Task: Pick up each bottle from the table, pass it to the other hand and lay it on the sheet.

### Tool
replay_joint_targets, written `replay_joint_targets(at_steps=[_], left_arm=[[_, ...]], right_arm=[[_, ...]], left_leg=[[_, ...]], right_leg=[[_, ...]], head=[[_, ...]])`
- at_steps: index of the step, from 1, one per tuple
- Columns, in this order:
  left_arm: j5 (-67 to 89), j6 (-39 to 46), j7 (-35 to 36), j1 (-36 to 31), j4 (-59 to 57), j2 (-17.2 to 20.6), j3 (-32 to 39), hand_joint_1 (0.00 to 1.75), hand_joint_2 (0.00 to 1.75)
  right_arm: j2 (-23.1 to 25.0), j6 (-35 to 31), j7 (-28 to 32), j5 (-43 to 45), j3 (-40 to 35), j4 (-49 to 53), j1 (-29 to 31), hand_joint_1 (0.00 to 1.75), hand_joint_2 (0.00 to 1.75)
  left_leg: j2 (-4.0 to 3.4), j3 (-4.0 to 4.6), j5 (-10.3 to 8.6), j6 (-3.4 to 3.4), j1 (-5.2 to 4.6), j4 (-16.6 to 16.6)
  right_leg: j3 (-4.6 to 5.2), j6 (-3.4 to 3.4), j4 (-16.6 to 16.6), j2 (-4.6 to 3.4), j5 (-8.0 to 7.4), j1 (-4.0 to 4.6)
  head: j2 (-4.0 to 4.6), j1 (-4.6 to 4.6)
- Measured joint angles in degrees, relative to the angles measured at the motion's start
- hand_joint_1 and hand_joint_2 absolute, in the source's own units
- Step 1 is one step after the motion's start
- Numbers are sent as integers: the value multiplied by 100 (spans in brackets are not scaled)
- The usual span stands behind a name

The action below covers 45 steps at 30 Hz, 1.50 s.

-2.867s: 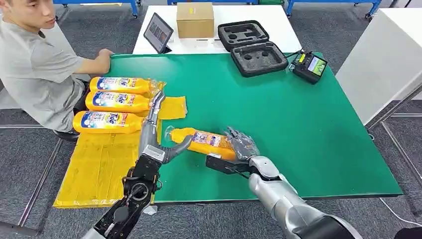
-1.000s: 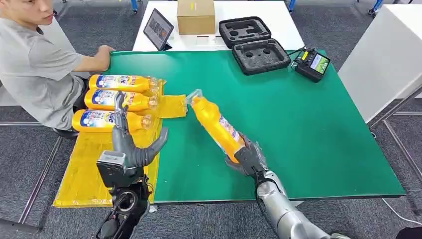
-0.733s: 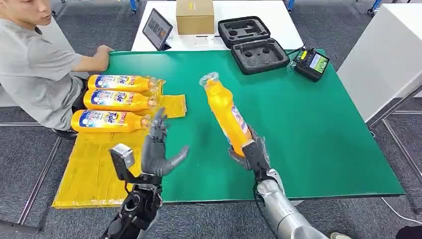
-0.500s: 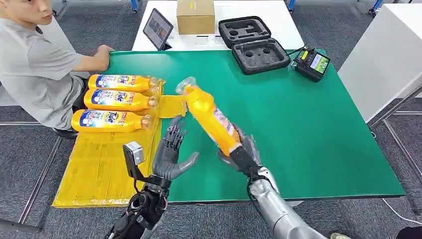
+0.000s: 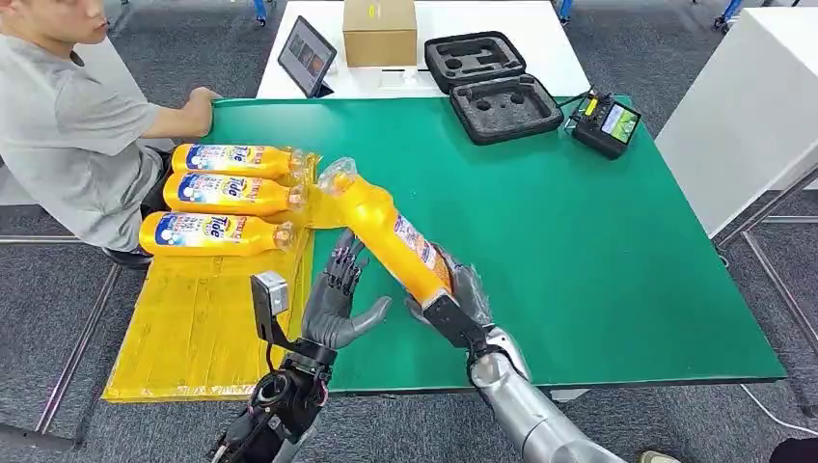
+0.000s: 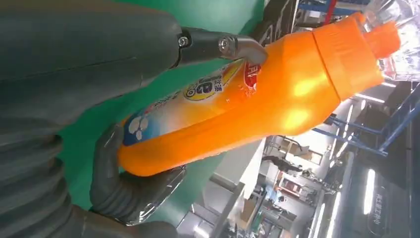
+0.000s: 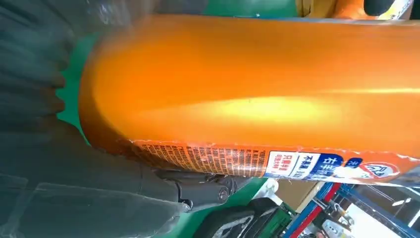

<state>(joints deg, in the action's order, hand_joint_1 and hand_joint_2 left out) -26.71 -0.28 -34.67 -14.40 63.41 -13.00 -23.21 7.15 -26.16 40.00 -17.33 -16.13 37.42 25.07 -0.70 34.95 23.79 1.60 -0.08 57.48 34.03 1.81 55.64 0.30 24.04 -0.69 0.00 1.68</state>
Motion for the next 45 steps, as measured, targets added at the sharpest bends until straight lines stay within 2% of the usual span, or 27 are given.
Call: replay_joint_targets(at_steps=[6,21,40,41,42,43,45], left_arm=[[70,220,-264,2,-59,7,48,0,175],[133,592,-398,-257,-365,2,262,0,175],[-131,232,-354,-264,-466,-9,365,0,175],[-153,190,-330,-264,-465,-9,369,7,175],[-170,158,-304,-264,-463,-9,376,148,175],[-175,135,-291,-264,-463,-9,383,159,175],[-177,101,-260,-263,-463,-9,393,159,175]], right_arm=[[70,-147,-26,-35,-293,-18,25,175,175],[136,-383,-11,70,-1331,181,-92,175,175],[107,-400,-68,164,-1604,199,-106,175,175],[107,-411,-68,164,-1611,197,-106,175,175],[105,-437,-68,164,-1619,190,-106,175,175],[105,-455,-68,162,-1628,179,-106,175,175],[105,-503,-68,149,-1637,153,-104,175,175]], left_leg=[[0,0,0,0,1,0],[0,0,0,0,1,0],[0,0,0,0,1,0],[0,0,0,0,1,0],[0,0,0,0,1,0],[0,0,0,0,1,0],[0,0,0,0,1,0]], right_leg=[[2,0,0,0,0,3],[2,0,0,0,0,1],[3,0,0,0,0,1],[3,0,0,0,0,1],[3,0,0,0,0,1],[3,0,0,0,0,1],[3,0,0,0,0,1]], head=[[0,2],[0,0],[0,0],[0,2],[0,0],[0,2],[0,0]])
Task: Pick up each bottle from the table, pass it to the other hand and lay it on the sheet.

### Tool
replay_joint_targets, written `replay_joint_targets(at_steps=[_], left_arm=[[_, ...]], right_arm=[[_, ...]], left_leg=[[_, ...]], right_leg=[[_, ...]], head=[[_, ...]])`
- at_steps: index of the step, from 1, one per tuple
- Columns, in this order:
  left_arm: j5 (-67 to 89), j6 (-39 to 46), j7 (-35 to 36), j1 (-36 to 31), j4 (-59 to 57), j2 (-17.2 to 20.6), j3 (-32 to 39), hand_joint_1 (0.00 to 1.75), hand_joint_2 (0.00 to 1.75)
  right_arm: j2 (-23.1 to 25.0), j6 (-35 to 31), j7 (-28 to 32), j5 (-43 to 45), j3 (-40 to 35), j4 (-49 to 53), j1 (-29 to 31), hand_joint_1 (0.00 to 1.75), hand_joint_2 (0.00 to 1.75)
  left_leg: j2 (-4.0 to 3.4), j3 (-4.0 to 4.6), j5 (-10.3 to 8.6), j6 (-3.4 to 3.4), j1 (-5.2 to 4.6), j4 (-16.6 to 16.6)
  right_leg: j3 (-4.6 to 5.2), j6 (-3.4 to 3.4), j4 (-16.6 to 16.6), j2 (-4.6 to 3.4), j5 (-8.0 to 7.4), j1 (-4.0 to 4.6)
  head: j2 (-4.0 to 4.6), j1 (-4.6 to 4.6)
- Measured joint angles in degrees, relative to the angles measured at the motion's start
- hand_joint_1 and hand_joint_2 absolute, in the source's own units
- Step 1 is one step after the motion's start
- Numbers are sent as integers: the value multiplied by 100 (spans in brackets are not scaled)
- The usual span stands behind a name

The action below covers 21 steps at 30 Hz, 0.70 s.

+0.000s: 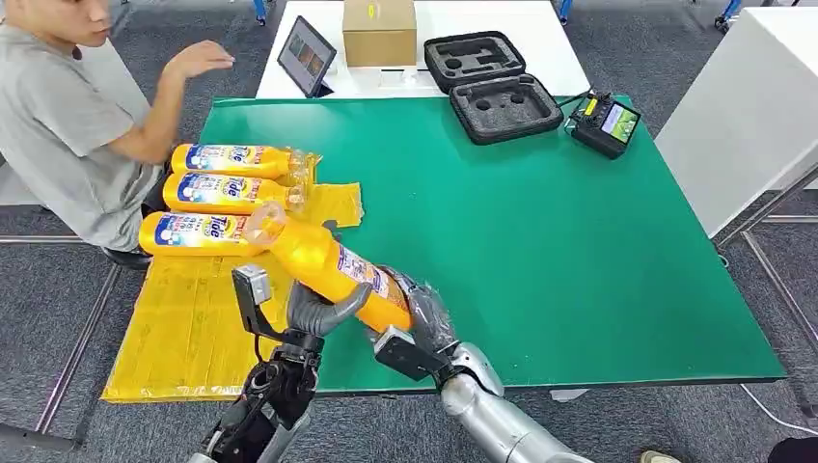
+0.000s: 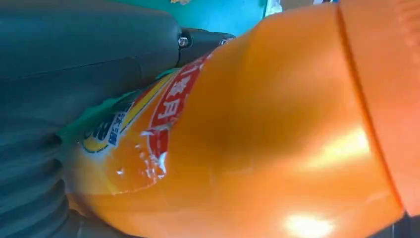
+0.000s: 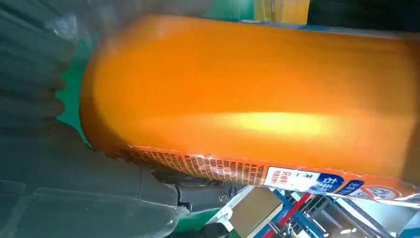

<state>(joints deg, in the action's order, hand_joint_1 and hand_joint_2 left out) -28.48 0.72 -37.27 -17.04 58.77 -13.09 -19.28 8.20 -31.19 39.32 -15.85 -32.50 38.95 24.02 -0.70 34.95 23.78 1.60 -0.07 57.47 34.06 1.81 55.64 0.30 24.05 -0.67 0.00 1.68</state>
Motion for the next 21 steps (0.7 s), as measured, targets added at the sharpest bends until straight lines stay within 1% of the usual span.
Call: replay_joint_targets(at_steps=[1,2,10,20,21], left_arm=[[2,-29,7,3,7,0,4,159,175],[4,-37,7,6,9,0,7,175,175],[53,-66,7,19,9,0,13,175,175],[173,-112,-101,48,9,4,70,175,175],[173,-114,-103,55,9,4,78,175,175]], right_arm=[[0,-20,0,-22,-2,-18,3,175,175],[2,-33,0,-40,-2,-33,6,175,175],[9,-46,0,-61,-11,-125,19,175,175],[63,-254,9,-273,-114,-418,140,175,175],[70,-254,9,-273,-116,-439,143,152,175]], left_leg=[[0,0,0,0,0,0],[0,0,0,0,0,0],[0,0,0,0,0,0],[-1,0,0,0,0,0],[-1,0,0,0,0,0]], right_leg=[[0,0,0,0,0,0],[0,0,0,0,0,0],[0,0,0,0,0,0],[2,0,0,-1,0,0],[2,0,0,-1,0,0]], head=[[0,0],[0,2],[0,2],[0,2],[0,2]])
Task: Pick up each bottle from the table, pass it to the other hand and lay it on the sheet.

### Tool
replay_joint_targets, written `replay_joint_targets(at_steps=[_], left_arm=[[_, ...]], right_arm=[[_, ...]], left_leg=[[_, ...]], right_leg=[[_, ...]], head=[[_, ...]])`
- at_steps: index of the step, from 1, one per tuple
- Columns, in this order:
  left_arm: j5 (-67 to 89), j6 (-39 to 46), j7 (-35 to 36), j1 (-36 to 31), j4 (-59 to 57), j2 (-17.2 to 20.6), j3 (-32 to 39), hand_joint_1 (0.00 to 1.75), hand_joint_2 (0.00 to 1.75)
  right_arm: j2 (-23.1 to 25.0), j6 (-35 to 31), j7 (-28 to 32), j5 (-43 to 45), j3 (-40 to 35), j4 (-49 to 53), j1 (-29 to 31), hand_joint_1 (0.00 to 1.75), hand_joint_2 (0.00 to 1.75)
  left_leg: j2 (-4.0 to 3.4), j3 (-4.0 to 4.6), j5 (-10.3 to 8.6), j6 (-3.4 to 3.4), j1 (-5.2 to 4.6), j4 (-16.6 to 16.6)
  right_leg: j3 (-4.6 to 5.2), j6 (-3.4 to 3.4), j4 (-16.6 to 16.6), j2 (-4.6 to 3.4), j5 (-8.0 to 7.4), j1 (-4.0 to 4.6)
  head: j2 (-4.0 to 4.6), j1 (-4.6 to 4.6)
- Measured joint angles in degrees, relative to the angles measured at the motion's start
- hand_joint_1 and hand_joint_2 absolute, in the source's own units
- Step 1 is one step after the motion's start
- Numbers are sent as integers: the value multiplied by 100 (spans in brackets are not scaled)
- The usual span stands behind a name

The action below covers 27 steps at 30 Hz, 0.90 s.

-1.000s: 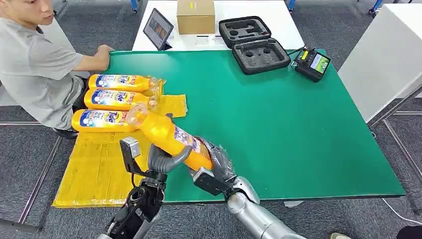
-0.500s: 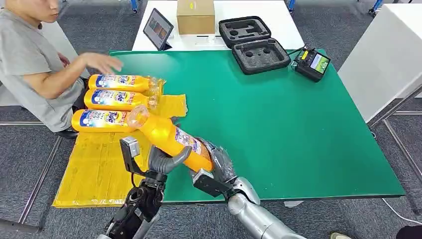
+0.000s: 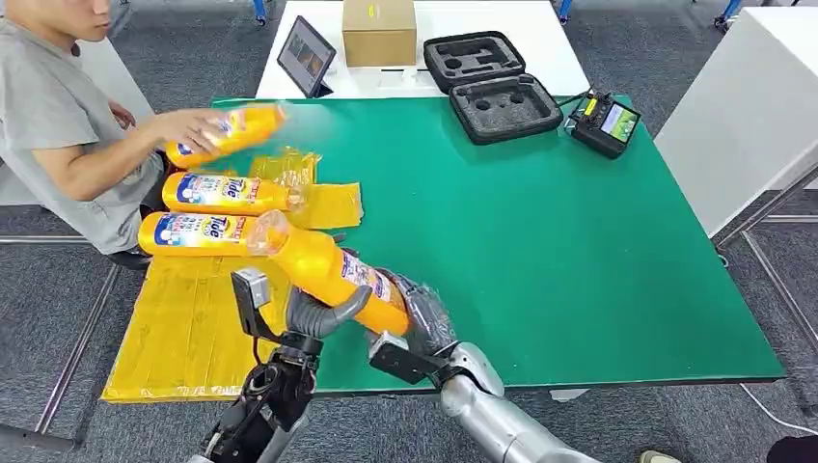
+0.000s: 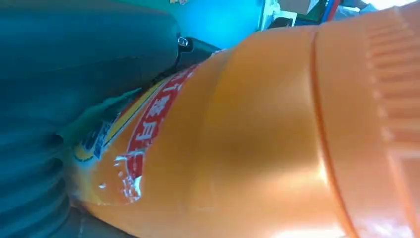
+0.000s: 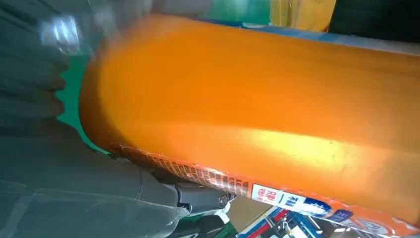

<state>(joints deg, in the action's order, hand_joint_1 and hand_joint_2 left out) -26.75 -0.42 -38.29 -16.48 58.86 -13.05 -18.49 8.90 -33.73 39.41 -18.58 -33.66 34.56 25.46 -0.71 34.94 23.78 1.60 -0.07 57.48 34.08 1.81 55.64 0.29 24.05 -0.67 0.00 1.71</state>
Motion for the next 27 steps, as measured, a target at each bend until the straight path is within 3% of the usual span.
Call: replay_joint_targets(at_steps=[5,7,8,9,10,11,14,15,27], left_arm=[[74,9,-37,17,0,0,13,175,175],[159,48,-74,18,0,0,13,175,175],[210,83,-90,21,2,0,11,175,175],[265,96,-103,25,4,0,9,175,175],[317,109,-109,26,9,0,7,175,175],[352,127,-111,28,15,0,2,175,175],[417,146,-111,29,22,0,-9,175,175],[428,151,-111,29,22,0,-11,175,175],[490,160,-111,-78,114,0,-111,175,175]], right_arm=[[20,-22,22,-11,-15,-87,27,124,175],[33,-41,28,-11,-15,-131,32,70,175],[37,-53,28,-11,-15,-142,33,75,175],[39,-59,31,-11,-15,-158,33,101,175],[41,-63,33,-11,-15,-170,33,79,175],[44,-68,33,-9,-15,-182,32,37,175],[48,-70,35,-9,-15,-216,32,37,175],[48,-70,37,-9,-15,-230,29,0,175],[76,18,59,35,-17,-380,-128,0,175]], left_leg=[[0,0,0,0,0,0],[0,0,0,0,0,0],[0,0,0,0,0,0],[0,1,0,0,0,0],[0,1,0,0,0,0],[0,0,0,0,0,0],[0,0,0,0,0,0],[0,0,0,0,0,0],[2,4,0,0,0,0]], right_leg=[[1,0,0,0,0,0],[1,0,0,0,0,0],[1,0,0,0,0,0],[1,0,0,0,0,0],[2,0,0,0,0,0],[2,0,0,0,0,0],[2,0,0,0,0,0],[2,0,0,0,0,0],[2,0,0,0,0,0]], head=[[0,0],[0,0],[0,-2],[0,0],[0,-2],[0,0],[0,0],[0,-2],[0,-2]])
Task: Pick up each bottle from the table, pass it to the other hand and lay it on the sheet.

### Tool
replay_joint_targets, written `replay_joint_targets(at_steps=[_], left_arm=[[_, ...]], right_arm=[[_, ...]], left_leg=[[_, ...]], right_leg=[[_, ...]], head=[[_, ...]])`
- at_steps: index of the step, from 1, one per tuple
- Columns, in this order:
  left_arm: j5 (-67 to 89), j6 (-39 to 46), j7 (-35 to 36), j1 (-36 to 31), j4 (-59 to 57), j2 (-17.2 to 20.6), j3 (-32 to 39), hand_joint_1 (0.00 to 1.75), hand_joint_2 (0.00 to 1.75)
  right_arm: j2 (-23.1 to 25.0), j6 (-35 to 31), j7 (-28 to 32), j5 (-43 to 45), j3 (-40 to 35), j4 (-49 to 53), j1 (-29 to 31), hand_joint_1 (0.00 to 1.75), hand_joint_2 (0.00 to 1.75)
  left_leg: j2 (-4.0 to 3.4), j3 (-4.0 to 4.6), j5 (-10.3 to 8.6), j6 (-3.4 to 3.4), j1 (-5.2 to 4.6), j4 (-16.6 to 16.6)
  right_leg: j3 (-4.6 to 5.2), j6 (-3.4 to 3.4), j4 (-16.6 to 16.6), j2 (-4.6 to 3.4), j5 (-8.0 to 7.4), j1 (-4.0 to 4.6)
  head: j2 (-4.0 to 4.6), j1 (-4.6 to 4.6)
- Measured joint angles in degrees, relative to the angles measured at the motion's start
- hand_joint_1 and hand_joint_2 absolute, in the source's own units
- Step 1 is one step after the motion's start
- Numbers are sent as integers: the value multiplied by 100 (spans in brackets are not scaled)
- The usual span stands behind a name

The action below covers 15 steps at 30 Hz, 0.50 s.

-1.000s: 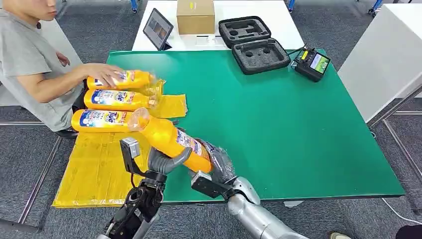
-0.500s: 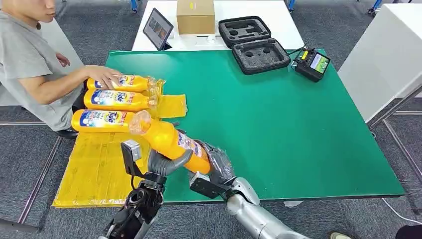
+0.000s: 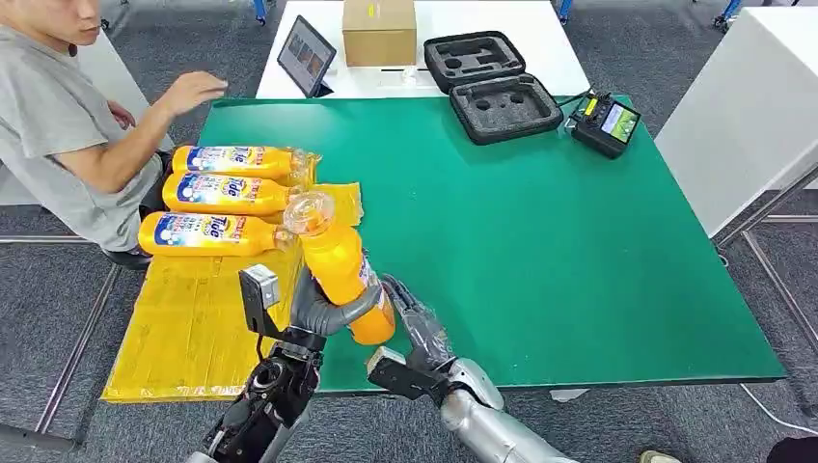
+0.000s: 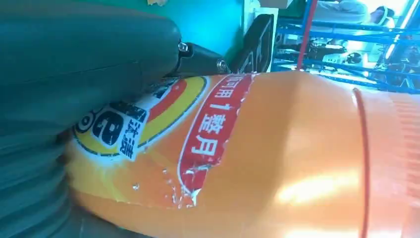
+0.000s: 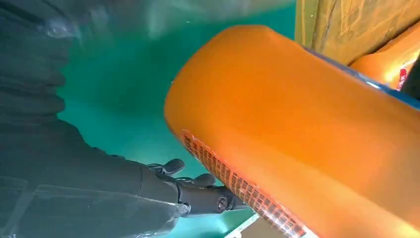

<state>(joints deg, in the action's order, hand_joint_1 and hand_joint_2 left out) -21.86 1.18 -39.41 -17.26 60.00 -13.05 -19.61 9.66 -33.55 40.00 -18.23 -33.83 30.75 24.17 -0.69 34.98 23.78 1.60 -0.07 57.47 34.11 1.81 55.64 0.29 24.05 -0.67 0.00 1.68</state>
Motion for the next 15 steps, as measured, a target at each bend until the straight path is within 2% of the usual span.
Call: replay_joint_targets(at_steps=[8,13,15], left_arm=[[89,26,-17,-55,0,2,-18,175,175],[781,663,-39,-136,162,50,-28,175,175],[1482,1202,-52,-172,314,103,-26,175,175]], right_arm=[[2,103,0,87,2,-7,-6,0,175],[2,111,0,120,2,-5,-14,0,175],[0,118,0,153,2,-4,-35,0,175]], left_leg=[[0,0,0,0,0,0],[0,0,0,0,0,0],[1,0,0,0,0,0]], right_leg=[[-1,0,0,0,0,0],[-1,0,0,0,0,0],[0,0,1,0,0,1]], head=[[0,0],[0,0],[0,0]])
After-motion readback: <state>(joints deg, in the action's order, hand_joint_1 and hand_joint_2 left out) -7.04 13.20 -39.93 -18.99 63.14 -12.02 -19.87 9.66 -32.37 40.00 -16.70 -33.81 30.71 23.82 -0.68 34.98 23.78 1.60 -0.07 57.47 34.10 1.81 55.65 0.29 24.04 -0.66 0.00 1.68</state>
